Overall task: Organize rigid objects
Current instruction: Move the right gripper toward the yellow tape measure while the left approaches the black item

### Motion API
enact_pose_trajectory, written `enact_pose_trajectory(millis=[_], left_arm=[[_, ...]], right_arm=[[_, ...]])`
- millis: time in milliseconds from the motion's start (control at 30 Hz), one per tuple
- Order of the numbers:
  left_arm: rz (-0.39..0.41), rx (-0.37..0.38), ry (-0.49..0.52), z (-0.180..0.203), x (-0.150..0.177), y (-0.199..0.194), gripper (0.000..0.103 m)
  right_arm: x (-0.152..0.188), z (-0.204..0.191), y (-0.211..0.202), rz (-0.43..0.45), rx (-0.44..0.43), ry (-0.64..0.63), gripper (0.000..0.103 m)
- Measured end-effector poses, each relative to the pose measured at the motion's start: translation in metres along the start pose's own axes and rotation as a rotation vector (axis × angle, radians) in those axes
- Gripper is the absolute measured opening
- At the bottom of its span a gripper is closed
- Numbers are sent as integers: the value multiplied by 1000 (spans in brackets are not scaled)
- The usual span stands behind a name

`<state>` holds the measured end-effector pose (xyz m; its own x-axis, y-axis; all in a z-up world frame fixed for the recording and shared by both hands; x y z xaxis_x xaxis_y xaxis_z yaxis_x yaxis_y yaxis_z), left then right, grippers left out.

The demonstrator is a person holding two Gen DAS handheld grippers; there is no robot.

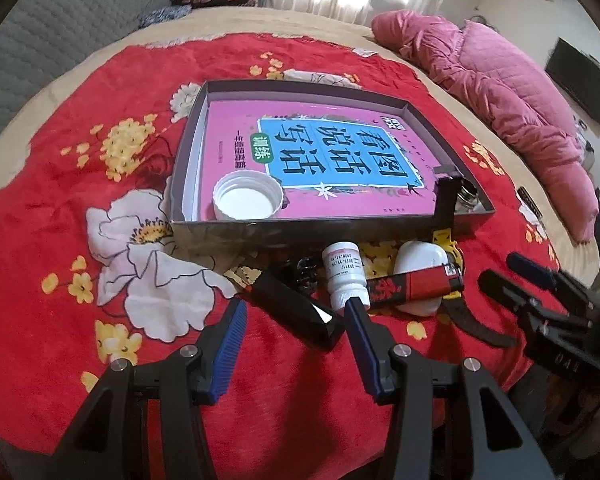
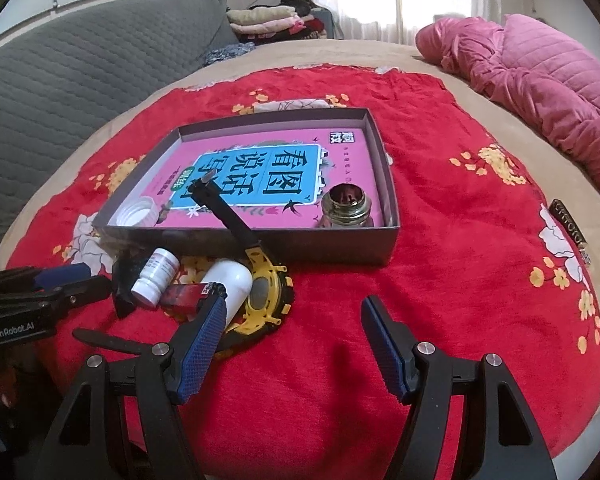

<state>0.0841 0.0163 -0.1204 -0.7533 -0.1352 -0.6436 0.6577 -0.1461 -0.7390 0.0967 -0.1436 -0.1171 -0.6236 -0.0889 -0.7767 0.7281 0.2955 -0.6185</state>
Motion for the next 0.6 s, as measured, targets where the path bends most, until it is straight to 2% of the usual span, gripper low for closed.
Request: enact_pose_trajectory(millis=[133,333,600], left_arm=[[-22,-20,-46,-1,-2,9,50],[-60,-102,-51,-9,5,25,51],[-68,-77,-81,-18,10,22,54]], right_arm=[[1,0,3,-3,-1,3,72],[3,3,7,-10,-2,13,72],[8,3,16,-31,-2,9,72]])
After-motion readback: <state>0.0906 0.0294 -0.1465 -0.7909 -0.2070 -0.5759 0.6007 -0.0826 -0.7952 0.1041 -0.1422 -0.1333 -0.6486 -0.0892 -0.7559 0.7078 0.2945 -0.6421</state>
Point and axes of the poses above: each gripper's, at about its wrist camera, not at the fingertips, and y roughly the way its jaws point, z to its right, x to its underside, the point moved 10 cm from there along y, roughly the way its jaws point, and after that the axes turned 11 degrees about z, right-handed, at the moved point
